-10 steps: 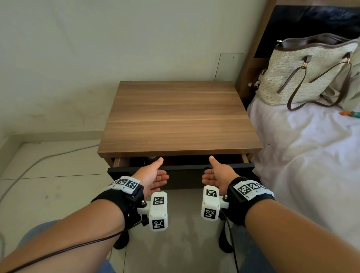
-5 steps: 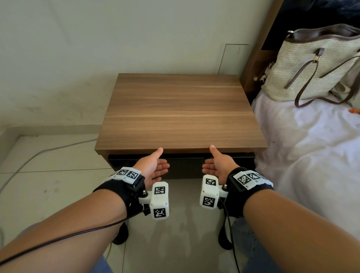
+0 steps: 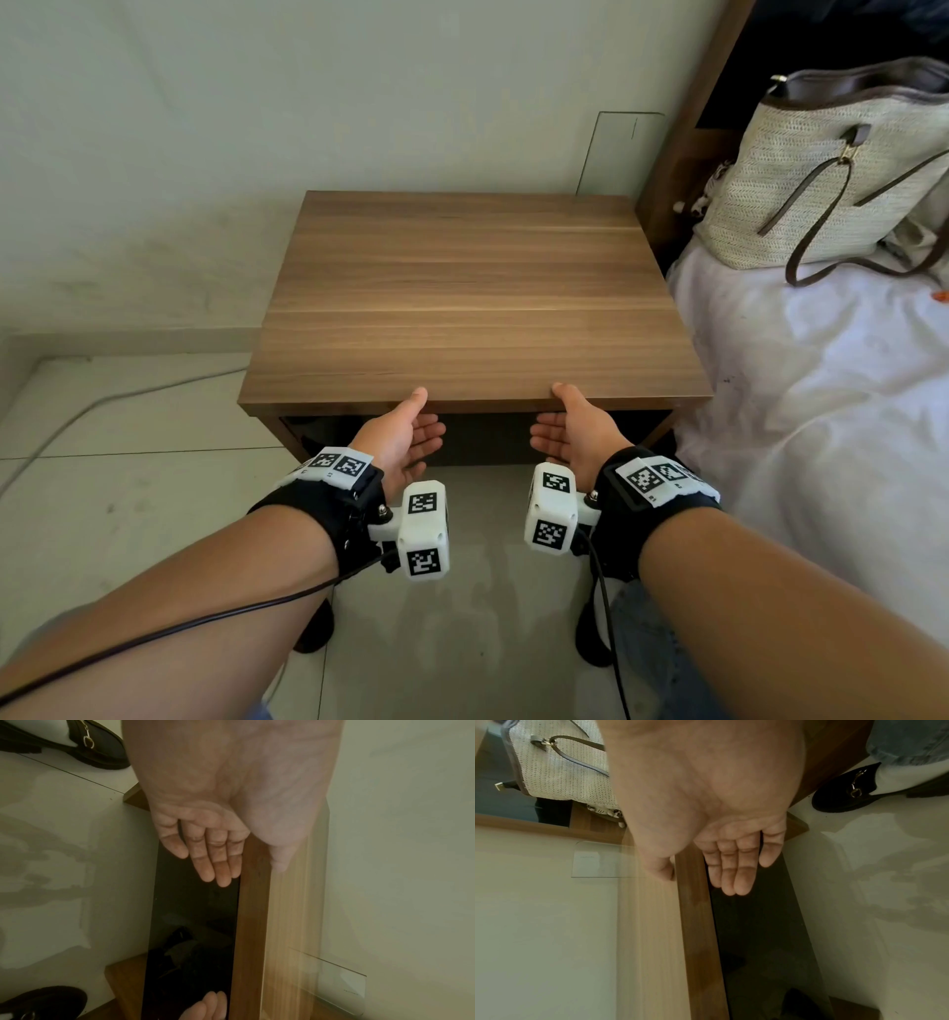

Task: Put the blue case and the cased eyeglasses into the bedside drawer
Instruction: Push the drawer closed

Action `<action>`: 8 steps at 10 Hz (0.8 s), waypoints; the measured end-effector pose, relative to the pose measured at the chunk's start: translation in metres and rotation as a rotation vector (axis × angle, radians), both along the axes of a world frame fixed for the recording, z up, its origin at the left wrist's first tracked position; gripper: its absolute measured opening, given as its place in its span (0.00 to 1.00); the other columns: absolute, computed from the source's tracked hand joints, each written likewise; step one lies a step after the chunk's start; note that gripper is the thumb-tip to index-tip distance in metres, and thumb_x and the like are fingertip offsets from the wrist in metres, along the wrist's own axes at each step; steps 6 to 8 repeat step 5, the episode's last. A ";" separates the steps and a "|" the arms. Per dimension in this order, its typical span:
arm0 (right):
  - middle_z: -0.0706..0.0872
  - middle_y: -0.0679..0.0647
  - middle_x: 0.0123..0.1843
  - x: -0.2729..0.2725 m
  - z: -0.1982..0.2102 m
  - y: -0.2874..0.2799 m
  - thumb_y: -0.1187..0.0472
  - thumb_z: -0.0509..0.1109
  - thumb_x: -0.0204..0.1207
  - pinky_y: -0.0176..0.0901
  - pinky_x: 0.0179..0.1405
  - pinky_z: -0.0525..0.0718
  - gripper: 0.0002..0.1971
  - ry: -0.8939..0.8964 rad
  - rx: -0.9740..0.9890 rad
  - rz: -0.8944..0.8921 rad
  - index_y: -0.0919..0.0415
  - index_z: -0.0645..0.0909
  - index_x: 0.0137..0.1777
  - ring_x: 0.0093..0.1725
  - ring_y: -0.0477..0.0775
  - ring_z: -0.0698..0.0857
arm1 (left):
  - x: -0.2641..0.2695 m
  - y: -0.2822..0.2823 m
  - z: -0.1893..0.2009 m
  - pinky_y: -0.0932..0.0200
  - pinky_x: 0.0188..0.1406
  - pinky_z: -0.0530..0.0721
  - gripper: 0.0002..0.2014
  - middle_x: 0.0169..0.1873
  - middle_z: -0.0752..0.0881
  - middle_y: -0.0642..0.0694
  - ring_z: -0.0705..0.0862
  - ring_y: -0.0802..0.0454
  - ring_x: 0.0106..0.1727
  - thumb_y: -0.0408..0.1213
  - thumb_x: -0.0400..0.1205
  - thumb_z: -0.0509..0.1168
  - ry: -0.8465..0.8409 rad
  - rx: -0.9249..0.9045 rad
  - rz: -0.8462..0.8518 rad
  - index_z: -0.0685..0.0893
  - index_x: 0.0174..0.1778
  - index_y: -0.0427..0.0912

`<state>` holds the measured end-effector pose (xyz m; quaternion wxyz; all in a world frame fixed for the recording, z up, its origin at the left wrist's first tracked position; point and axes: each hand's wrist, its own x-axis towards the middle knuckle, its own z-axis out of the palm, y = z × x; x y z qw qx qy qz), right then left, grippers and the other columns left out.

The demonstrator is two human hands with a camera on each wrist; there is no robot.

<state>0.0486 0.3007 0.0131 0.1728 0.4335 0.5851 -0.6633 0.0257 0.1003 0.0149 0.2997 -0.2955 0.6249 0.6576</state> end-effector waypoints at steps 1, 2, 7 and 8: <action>0.87 0.57 0.46 -0.001 -0.002 -0.001 0.42 0.63 0.76 0.53 0.65 0.80 0.23 0.001 -0.029 -0.040 0.63 0.83 0.51 0.46 0.55 0.86 | -0.001 -0.002 -0.003 0.57 0.41 0.76 0.21 0.56 0.90 0.48 0.87 0.53 0.53 0.58 0.82 0.62 -0.009 0.015 0.008 0.85 0.57 0.44; 0.86 0.56 0.42 -0.002 -0.004 -0.001 0.43 0.65 0.77 0.52 0.64 0.81 0.21 0.019 -0.070 -0.087 0.64 0.82 0.48 0.42 0.54 0.85 | -0.002 -0.002 -0.005 0.57 0.40 0.76 0.20 0.56 0.90 0.48 0.87 0.53 0.54 0.57 0.82 0.62 -0.012 0.025 0.008 0.85 0.56 0.44; 0.85 0.58 0.44 0.006 0.008 -0.006 0.45 0.62 0.82 0.48 0.53 0.81 0.20 0.050 -0.157 -0.132 0.65 0.78 0.52 0.40 0.53 0.83 | 0.007 -0.008 0.004 0.56 0.44 0.77 0.22 0.57 0.89 0.48 0.86 0.52 0.58 0.56 0.83 0.62 0.015 0.018 -0.017 0.84 0.63 0.43; 0.85 0.58 0.44 0.006 0.008 -0.006 0.45 0.62 0.82 0.48 0.53 0.81 0.20 0.050 -0.157 -0.132 0.65 0.78 0.52 0.40 0.53 0.83 | 0.007 -0.008 0.004 0.56 0.44 0.77 0.22 0.57 0.89 0.48 0.86 0.52 0.58 0.56 0.83 0.62 0.015 0.018 -0.017 0.84 0.63 0.43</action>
